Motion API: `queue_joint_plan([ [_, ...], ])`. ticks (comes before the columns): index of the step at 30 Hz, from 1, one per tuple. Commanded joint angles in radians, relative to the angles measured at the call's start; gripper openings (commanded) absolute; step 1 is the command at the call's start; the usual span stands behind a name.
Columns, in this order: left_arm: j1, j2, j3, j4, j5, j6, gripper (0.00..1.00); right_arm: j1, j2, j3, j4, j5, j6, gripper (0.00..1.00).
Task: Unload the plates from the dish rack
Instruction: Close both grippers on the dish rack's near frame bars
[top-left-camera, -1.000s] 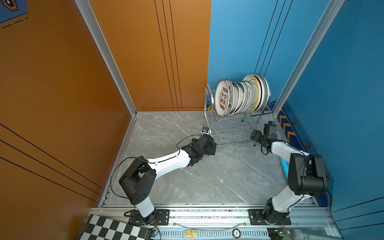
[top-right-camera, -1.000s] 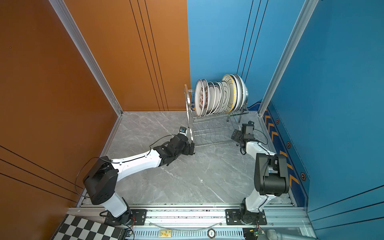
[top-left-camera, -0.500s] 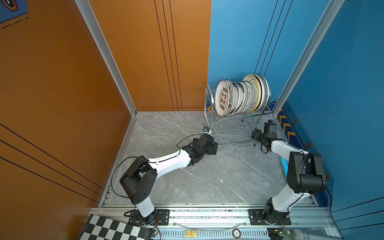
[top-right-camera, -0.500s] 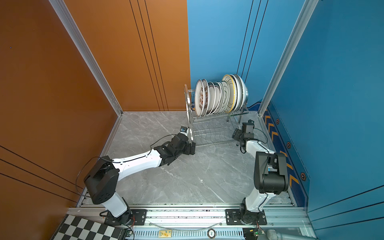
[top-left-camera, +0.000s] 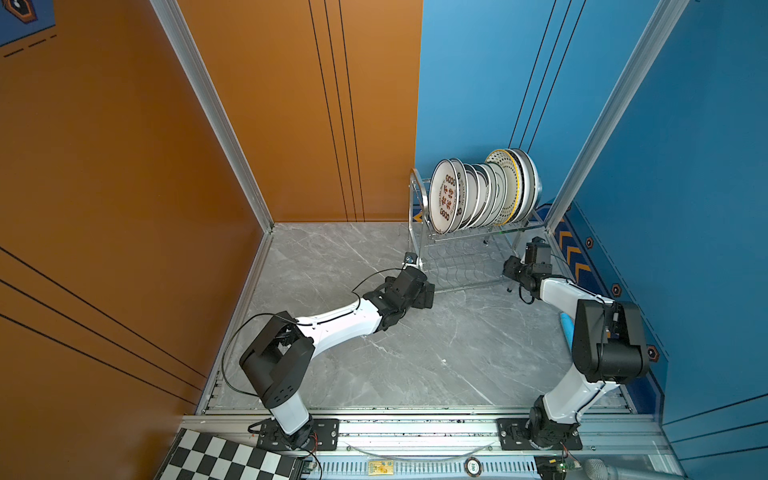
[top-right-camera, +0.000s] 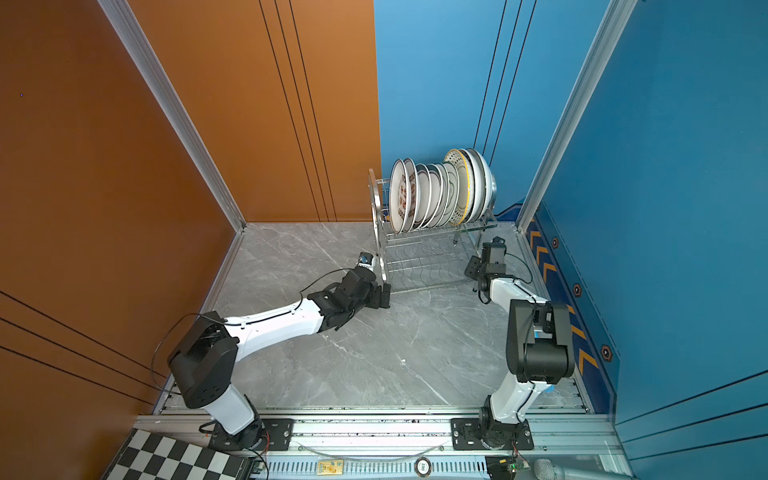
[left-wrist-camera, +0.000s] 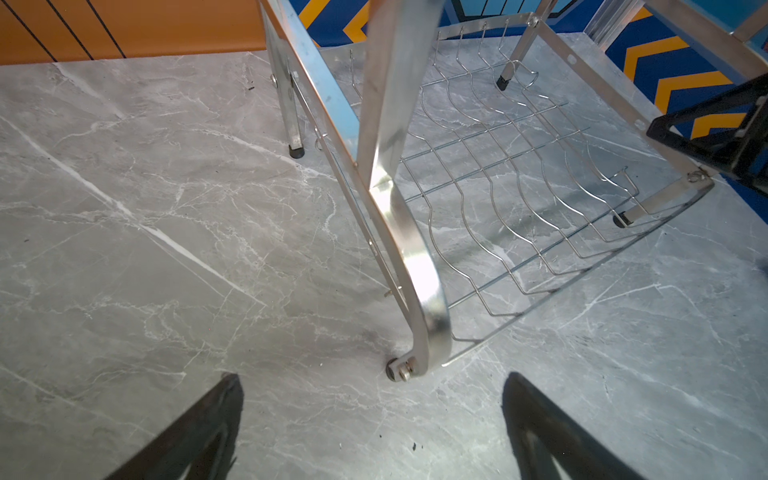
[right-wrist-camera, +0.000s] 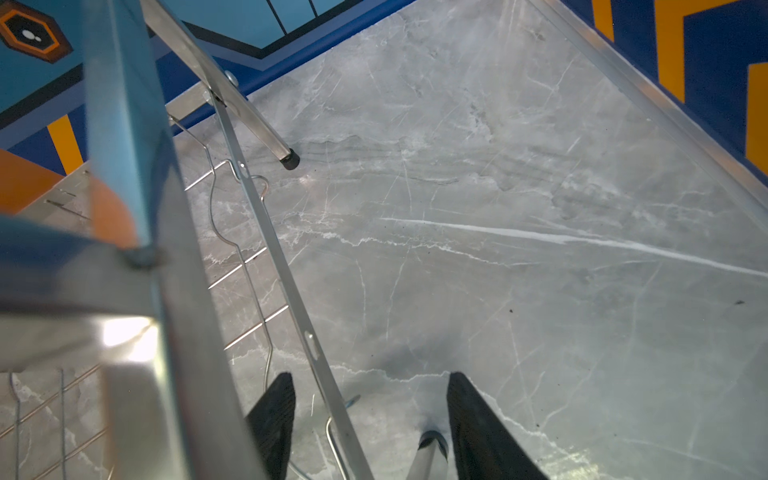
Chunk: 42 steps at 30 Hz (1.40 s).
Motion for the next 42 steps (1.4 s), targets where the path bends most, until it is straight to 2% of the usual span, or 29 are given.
queue_joint_plan([
  [1,0.015,-0.023,-0.034,0.000,0.001,-0.023,0.98,0.019,-0.017,-0.016,0.004,-0.015,0.008,0.54],
  [12,0.042,-0.074,-0.126,0.030,-0.008,-0.053,0.98,0.044,-0.047,-0.065,0.023,-0.046,-0.002,0.44],
  [17,0.053,-0.088,-0.150,0.049,0.003,-0.065,0.98,0.055,-0.049,-0.071,0.044,-0.115,-0.002,0.40],
  [31,0.093,-0.117,-0.209,0.114,0.048,-0.074,0.98,0.142,-0.042,-0.052,0.038,-0.183,-0.040,0.38],
  [42,0.142,-0.104,-0.217,0.172,0.091,-0.056,0.98,0.194,-0.046,-0.065,0.027,-0.177,-0.042,0.37],
])
